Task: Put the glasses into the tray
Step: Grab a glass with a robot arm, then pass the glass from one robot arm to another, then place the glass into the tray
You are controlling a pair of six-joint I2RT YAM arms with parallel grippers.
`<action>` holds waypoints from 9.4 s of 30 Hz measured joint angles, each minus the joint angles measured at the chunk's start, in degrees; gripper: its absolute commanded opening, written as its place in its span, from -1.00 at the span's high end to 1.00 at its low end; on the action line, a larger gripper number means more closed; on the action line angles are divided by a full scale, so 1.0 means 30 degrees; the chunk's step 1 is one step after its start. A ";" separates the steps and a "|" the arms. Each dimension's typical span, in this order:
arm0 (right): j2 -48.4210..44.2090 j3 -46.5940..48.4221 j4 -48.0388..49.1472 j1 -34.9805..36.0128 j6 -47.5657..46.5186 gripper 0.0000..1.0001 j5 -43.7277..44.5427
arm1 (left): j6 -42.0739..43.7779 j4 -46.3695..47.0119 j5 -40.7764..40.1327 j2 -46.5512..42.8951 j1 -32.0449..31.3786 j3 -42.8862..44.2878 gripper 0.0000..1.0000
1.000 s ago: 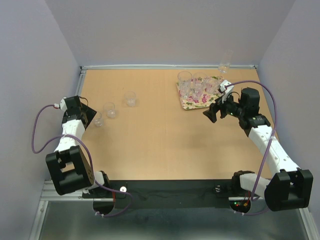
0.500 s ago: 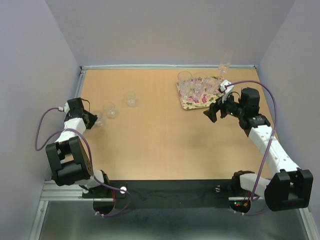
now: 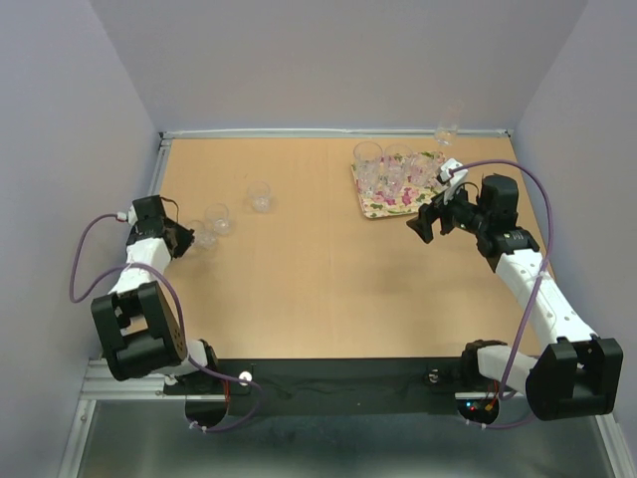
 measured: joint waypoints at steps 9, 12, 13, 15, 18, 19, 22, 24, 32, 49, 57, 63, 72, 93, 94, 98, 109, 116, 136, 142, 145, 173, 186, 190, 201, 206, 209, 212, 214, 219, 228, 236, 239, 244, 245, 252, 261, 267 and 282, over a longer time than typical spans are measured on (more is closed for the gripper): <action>0.0000 0.0000 0.0000 -0.0029 0.0000 -0.99 -0.0007 | 0.0663 -0.0437 0.1931 -0.3483 0.0036 -0.0284 1.00; 0.0000 0.0000 -0.0007 -0.0029 0.0000 -0.99 -0.0022 | 0.1341 -0.0503 0.3264 -0.4328 0.0066 -0.0714 1.00; 0.0000 0.0000 -0.0007 -0.0029 0.0000 -0.99 -0.0029 | 0.1566 -0.0517 0.3621 -0.4605 0.0066 -0.0852 1.00; 0.0000 0.0000 -0.0007 -0.0029 0.0000 -0.99 -0.0044 | 0.2084 -0.0546 0.4517 -0.5275 0.0066 -0.1239 1.00; 0.0000 0.0000 -0.0007 -0.0036 -0.0007 -0.99 -0.0109 | 0.2667 -0.0393 0.5843 -0.6222 0.0044 -0.1698 1.00; 0.0000 0.0000 -0.0007 -0.0036 -0.0015 -0.99 -0.0138 | 0.2849 -0.0270 0.6411 -0.6615 -0.0022 -0.1953 1.00; 0.0000 -0.0015 0.0007 -0.0044 -0.0109 -0.99 -0.0270 | 0.3257 0.0066 0.7643 -0.7439 -0.0794 -0.2426 1.00; 0.0000 -0.0080 0.0007 -0.0044 -0.0321 -0.99 -0.0474 | 0.3373 0.0321 0.8036 -0.7621 -0.1647 -0.2499 1.00; 0.0015 -0.0954 -0.0109 -0.0117 -0.1188 -1.00 -0.2346 | 0.3548 0.1596 0.8852 -0.7621 -0.6863 -0.2499 1.00; 0.2142 0.3075 -0.5603 0.0299 -0.1537 -1.00 -0.4102 | 0.1158 0.4663 0.3927 -0.6178 -1.5861 -0.2492 1.00; 0.2754 0.5268 -0.7147 0.3060 -0.0634 -1.00 -0.1151 | 0.0124 0.5136 0.0758 -0.4313 -1.8637 -0.1894 1.00; 0.4189 0.6688 -0.7759 0.5909 -0.0087 -1.00 0.1741 | -0.0889 0.5195 -0.1923 -0.2579 -2.0502 -0.0328 1.00; 0.5923 0.8480 -0.8058 0.7220 0.2208 -0.99 0.3009 | -0.2120 0.4248 -0.5093 0.0270 -2.2396 0.2317 1.00; 0.8065 0.8808 -0.8007 0.9071 0.3949 -0.32 0.7643 | -0.4663 0.0153 -0.8225 0.4204 -2.3598 0.6426 1.00; 0.8160 0.8808 -0.8000 0.9071 0.4029 -0.32 0.7694 | -0.4692 0.0095 -0.8225 0.4211 -2.3598 0.6448 1.00; 0.8488 0.8801 -0.8000 0.9136 0.4386 -0.30 0.7672 | -0.4750 -0.0007 -0.8240 0.4211 -2.3598 0.6594 1.00; 0.8837 0.8801 -0.7963 0.9136 0.5326 0.11 0.7067 | -0.4903 0.0022 -0.8240 0.4211 -2.3598 0.6652 1.00; 0.9151 0.8721 -0.7890 0.9143 0.5544 0.32 0.7060 | -0.4889 0.0415 -0.8298 0.4022 -2.3598 0.6623 1.00; 0.9158 0.8714 -0.7898 0.9347 0.5238 0.99 0.7439 | -0.3752 0.3716 -0.7694 0.0721 -2.3554 0.3949 0.07; 0.9165 0.8714 -0.7898 0.8932 0.5151 0.99 0.6543 | -0.3519 0.5464 -0.7045 -0.0685 -2.3576 0.2725 0.00; 0.9165 0.8714 -0.7890 0.8364 0.5122 0.99 0.5501 | -0.3388 0.5843 -0.6900 -0.0889 -2.3562 0.2346 -0.11; 0.5639 0.5952 -0.7461 0.1275 0.1129 0.99 0.0415 | 0.7257 0.3483 -1.1198 -1.1038 -2.2935 -0.0379 -0.97; 0.5056 0.3825 -0.4204 -0.1545 0.2528 0.99 0.2149 | 1.1409 0.1814 -1.4316 -1.2342 -2.2935 -0.0481 -0.97; 0.5056 0.3169 -0.2346 -0.2018 0.4167 0.99 0.4189 | 1.1621 0.1683 -1.4564 -1.3056 -2.2935 -0.0889 -0.97; 0.7388 0.3016 0.1763 -0.2120 0.9129 0.99 0.8976 | 1.1890 0.1581 -1.4688 -1.4812 -2.2010 -0.1348 -0.97; 0.9085 0.3198 0.2412 -0.2120 1.0222 0.99 0.9238 | 1.1948 0.1661 -1.4579 -1.4885 -2.1638 -0.1348 -0.97; 1.0076 0.3847 0.2637 -0.2120 1.0615 0.99 0.9573 | 1.1956 0.1668 -1.4484 -1.4870 -2.1507 -0.1348 -0.97; 1.0622 0.4364 0.2798 -0.2120 1.0695 0.99 1.0098 | 1.1963 0.1676 -1.4360 -1.4863 -2.1369 -0.1348 -0.97; 1.1016 0.4801 0.2943 -0.2120 1.0695 0.99 1.0469 | 1.1970 0.1676 -1.4280 -1.4855 -2.1296 -0.1348 -0.97; 1.1766 0.5610 0.3191 -0.2120 1.0681 0.99 1.1103 | 1.1999 0.1698 -1.4054 -1.4848 -2.1128 -0.1348 -0.97; 1.2801 0.6054 0.3293 -0.2120 1.0659 0.98 1.1621 | 1.1999 0.1705 -1.3923 -1.4768 -2.0932 -0.1348 -0.97; 1.2823 0.6054 0.3308 -0.2120 1.0644 0.86 1.2218 | 1.2007 0.1705 -1.3806 -1.4768 -2.0924 -0.1348 -0.97; 1.2852 0.6054 0.3308 -0.2120 1.0615 0.82 1.2400 | 1.2007 0.1705 -1.3799 -1.4775 -2.0888 -0.1348 -0.97; 1.3012 0.6054 0.3308 -0.2120 1.0520 0.74 1.2582 | 1.1999 0.1705 -1.3792 -1.4775 -2.0815 -0.1348 -0.97; 1.3049 0.6054 0.3300 -0.2120 1.0513 0.71 1.2597 | 1.2007 0.1705 -1.3792 -1.4775 -2.0808 -0.1348 -0.97; 1.3158 0.6054 0.3344 -0.2120 1.0513 0.41 1.2648 | 1.1999 0.1712 -1.3792 -1.4775 -2.0808 -0.1348 -0.97; 1.3151 0.6062 0.3504 -0.2120 1.0382 -0.11 1.2648 | 1.1999 0.1712 -1.3792 -1.4775 -2.0808 -0.1348 -0.97; 1.2371 0.6054 0.3453 -0.2120 1.0069 -0.45 1.2641 | 1.1999 0.1705 -1.3733 -1.4790 -2.0808 -0.1348 -0.97; 0.6717 0.3410 0.3577 -0.2120 0.8801 -1.00 1.1344 | 1.1985 0.1712 -1.3355 -1.5052 -2.0801 -0.1348 -0.97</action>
